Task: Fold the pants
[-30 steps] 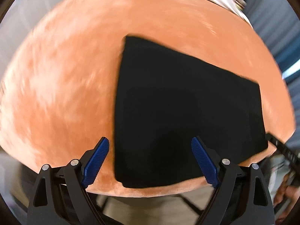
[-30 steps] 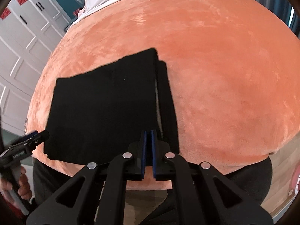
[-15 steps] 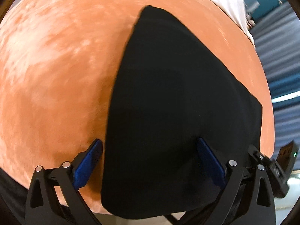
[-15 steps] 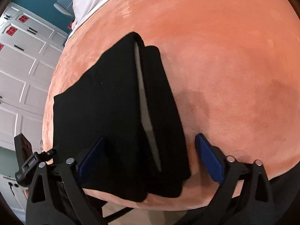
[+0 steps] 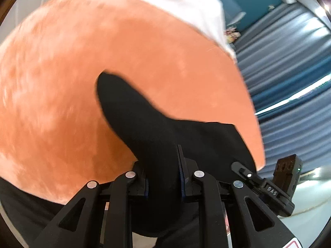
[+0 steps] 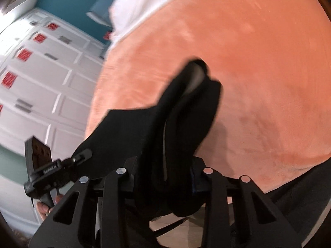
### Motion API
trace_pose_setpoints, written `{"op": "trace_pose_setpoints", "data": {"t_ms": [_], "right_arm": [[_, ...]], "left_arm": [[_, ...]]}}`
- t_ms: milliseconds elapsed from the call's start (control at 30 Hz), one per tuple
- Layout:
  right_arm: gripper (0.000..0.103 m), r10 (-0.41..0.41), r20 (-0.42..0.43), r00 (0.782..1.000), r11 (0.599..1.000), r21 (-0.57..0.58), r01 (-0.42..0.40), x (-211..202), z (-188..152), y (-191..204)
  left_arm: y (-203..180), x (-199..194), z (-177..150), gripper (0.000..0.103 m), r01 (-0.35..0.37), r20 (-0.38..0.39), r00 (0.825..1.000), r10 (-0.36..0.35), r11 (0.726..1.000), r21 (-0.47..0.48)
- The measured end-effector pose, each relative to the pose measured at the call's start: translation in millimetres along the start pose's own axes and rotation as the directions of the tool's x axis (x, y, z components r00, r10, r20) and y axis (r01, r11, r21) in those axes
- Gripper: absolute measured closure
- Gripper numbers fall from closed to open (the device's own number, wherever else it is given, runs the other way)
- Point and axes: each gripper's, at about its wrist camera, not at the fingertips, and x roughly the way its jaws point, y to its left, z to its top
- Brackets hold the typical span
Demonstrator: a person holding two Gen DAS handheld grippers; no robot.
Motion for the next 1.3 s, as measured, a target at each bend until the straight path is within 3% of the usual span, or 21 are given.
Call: {"op": "trace_pose_setpoints", "data": {"t_ms": [167, 267, 400, 467, 533, 633, 767, 833, 1000, 1067, 1133, 1200, 1300], "right_arm": [[0.071, 0.071, 0.130, 0.989, 0.991, -0.125, -0.054, -57, 31, 60], [0.071, 0.137, 0.230, 0.964, 0.975, -0.206, -0.089, -91, 62, 94], [0.071, 0.231, 0.345, 0.910, 0.936, -0.334, -0.111, -115, 117, 140], [0.071, 0.262, 0.391, 0.882, 0.918, -0.382, -0.104, -114, 146, 154], [0.070, 0.290, 0.429, 0.855, 0.907, -0.408, -0.102, -103, 182, 163], [0.070, 0.317, 0.469, 0.824, 0.903, -0.414, -0.111, -74, 235, 161], [0.070, 0.317, 0.491, 0.811, 0.909, -0.402, -0.111, -10, 302, 142], [0.070, 0.307, 0.485, 0.818, 0.916, -0.384, -0.117, 23, 324, 128], [0.070, 0.244, 0.441, 0.864, 0.945, -0.309, -0.109, 127, 367, 66], [0.070, 0.207, 0.404, 0.891, 0.960, -0.261, -0.104, 168, 372, 36], [0.070, 0.154, 0.345, 0.926, 0.979, -0.183, -0.094, 217, 369, -1], [0.070, 0.100, 0.280, 0.955, 0.990, -0.120, -0.069, 257, 353, -37], [0.065, -0.008, 0.179, 0.984, 0.999, -0.043, 0.015, 304, 321, -79]], "left_arm": [[-50, -74, 33, 0.086, 0.033, 0.167, 0.985, -0.053, 0.992, 0.124], [-82, -111, 62, 0.086, 0.042, 0.269, 0.958, -0.097, 0.978, 0.203], [-115, -146, 109, 0.086, -0.007, 0.416, 0.900, -0.132, 0.949, 0.315], [-124, -146, 139, 0.085, -0.052, 0.491, 0.861, -0.129, 0.940, 0.338], [-123, -146, 162, 0.085, -0.090, 0.538, 0.835, -0.120, 0.933, 0.348], [-118, -112, 213, 0.084, -0.121, 0.579, 0.809, -0.106, 0.933, 0.339], [-85, -53, 270, 0.083, -0.160, 0.616, 0.784, -0.071, 0.936, 0.312], [-63, -15, 299, 0.082, -0.181, 0.612, 0.790, -0.038, 0.939, 0.291], [6, 97, 352, 0.082, -0.204, 0.528, 0.847, 0.060, 0.954, 0.218], [34, 138, 354, 0.082, -0.217, 0.487, 0.868, 0.097, 0.956, 0.196], [74, 192, 345, 0.082, -0.212, 0.398, 0.907, 0.139, 0.966, 0.146], [106, 232, 333, 0.082, -0.210, 0.314, 0.935, 0.167, 0.972, 0.107], [147, 286, 304, 0.078, -0.275, 0.218, 0.942, 0.253, 0.958, 0.076]]}}
